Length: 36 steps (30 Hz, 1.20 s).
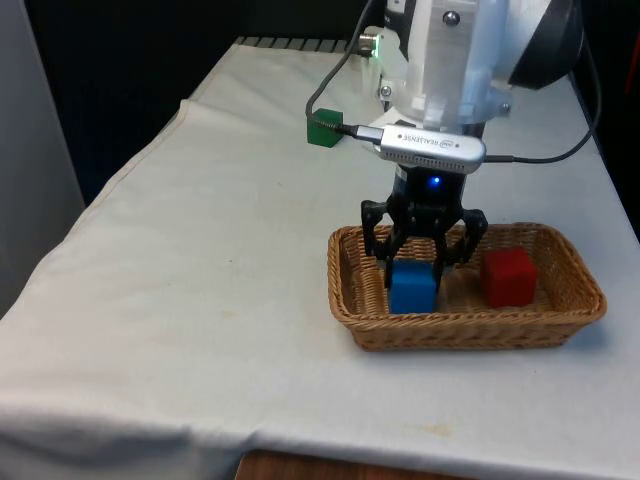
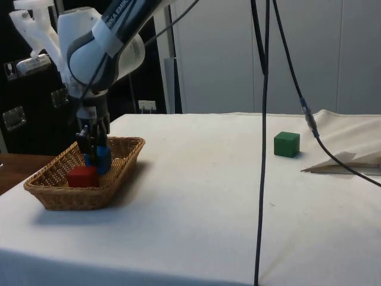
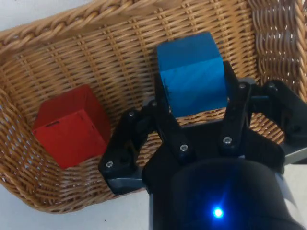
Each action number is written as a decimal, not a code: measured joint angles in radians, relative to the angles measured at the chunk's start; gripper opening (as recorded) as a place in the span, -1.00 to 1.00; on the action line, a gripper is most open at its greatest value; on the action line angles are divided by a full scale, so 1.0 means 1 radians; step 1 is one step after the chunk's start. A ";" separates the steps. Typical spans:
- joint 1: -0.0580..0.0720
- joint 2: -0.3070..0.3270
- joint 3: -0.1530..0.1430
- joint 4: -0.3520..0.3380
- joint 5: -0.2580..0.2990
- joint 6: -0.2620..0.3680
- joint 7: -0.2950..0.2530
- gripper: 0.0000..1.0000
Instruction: Pick up exactly two blocks and place them into the basket.
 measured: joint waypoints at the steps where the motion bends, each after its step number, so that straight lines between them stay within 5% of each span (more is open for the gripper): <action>1: 0.000 0.000 0.000 0.002 0.000 -0.001 0.000 -0.96; 20: 0.000 -0.006 -0.001 0.005 0.000 -0.003 0.003 -0.92; 21: 0.000 -0.006 -0.001 0.005 0.000 -0.003 0.003 -0.81; 22: -0.001 -0.006 -0.001 0.005 0.000 -0.003 0.003 -0.37; 25: -0.001 -0.006 -0.001 0.006 0.000 -0.003 0.003 0.22; 26: -0.001 -0.006 -0.001 0.006 0.000 -0.003 0.003 0.22; 29: -0.001 -0.006 -0.001 0.006 0.000 -0.003 0.003 0.95; 36: -0.001 -0.006 -0.001 0.006 0.000 -0.003 0.003 1.00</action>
